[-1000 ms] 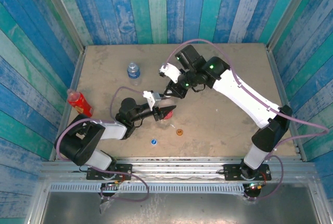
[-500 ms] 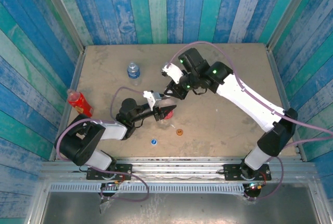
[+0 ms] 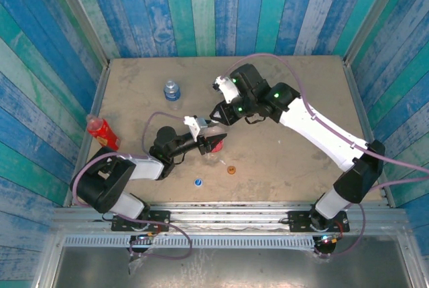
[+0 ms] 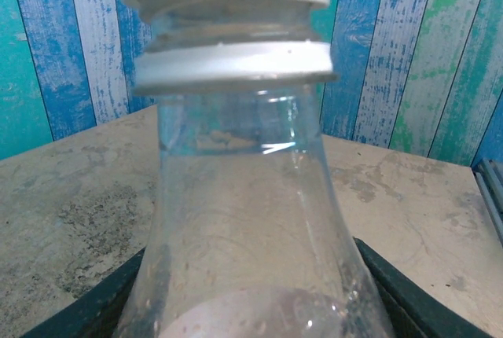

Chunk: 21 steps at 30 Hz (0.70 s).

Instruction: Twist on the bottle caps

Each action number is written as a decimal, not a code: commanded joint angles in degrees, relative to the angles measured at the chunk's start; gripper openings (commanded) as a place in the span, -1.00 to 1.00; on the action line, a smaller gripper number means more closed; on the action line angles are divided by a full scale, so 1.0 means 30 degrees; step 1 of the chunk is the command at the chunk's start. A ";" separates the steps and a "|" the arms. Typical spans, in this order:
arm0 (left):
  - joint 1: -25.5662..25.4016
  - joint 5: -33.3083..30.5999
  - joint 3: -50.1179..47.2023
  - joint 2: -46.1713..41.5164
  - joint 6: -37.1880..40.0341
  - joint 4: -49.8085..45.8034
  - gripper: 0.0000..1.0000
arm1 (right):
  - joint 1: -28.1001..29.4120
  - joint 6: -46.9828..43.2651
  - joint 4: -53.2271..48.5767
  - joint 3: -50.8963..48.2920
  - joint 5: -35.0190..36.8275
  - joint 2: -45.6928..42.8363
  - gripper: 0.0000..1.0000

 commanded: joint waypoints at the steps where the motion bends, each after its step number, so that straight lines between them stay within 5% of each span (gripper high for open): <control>1: 0.0261 -0.1184 -0.0044 -0.0486 0.0605 0.0954 0.10 | 0.0283 0.2018 -0.3577 -0.0331 -0.1114 0.1184 -0.65; 13: 0.0171 -0.3004 -0.0014 -0.0151 0.0304 0.1823 0.10 | 0.1401 0.3999 -0.1836 -0.1608 0.3422 0.0219 -0.60; 19: 0.0174 -0.2013 -0.0053 -0.0384 0.0430 0.1194 0.10 | 0.1312 0.2836 -0.1276 -0.1253 0.3906 -0.0649 -0.58; 21: 0.0184 -0.1524 -0.0138 -0.0745 0.0493 0.0613 0.10 | 0.1264 0.0465 -0.1418 -0.0944 0.2117 -0.0648 -0.40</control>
